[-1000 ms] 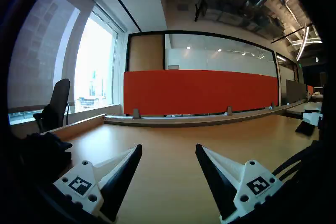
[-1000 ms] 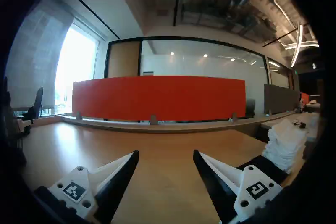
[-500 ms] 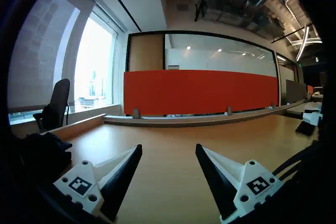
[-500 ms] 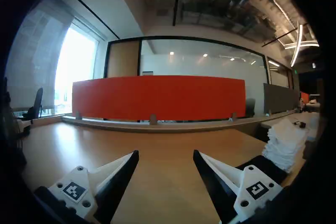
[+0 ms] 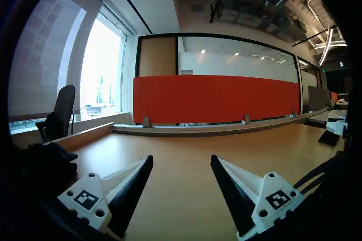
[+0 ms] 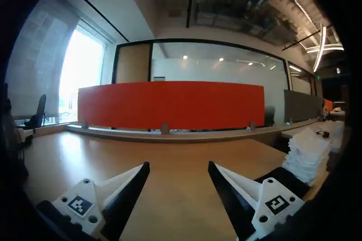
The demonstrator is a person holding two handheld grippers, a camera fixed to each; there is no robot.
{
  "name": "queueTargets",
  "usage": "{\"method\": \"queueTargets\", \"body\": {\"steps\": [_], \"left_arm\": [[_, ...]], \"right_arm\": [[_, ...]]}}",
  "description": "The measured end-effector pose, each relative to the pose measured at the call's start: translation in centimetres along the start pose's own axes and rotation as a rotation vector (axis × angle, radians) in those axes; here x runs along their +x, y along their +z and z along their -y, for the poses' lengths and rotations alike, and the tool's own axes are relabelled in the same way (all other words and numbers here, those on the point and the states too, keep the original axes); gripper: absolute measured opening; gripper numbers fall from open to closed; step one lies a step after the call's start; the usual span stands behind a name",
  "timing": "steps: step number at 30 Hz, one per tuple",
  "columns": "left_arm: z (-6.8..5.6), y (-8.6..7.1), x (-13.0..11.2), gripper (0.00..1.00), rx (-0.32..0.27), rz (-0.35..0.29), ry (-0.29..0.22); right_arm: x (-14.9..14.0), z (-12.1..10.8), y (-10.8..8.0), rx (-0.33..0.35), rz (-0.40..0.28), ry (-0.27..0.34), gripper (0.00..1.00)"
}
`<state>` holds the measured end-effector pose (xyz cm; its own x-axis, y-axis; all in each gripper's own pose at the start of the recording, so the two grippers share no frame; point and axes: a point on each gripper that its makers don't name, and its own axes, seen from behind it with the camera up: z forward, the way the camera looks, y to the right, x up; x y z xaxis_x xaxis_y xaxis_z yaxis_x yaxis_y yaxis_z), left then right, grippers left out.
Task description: Fold towel
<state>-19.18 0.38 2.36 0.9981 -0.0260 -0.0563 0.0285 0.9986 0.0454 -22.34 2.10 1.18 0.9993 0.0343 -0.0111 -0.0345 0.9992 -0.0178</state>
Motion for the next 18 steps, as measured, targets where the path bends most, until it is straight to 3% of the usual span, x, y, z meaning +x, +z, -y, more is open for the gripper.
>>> {"method": "queueTargets", "body": {"steps": [18], "left_arm": [[0.17,-0.09,0.46,0.94,0.000,0.001,0.000]], "right_arm": [[0.06,-0.06,-0.02,0.000,0.000,-0.001,1.00]]}}
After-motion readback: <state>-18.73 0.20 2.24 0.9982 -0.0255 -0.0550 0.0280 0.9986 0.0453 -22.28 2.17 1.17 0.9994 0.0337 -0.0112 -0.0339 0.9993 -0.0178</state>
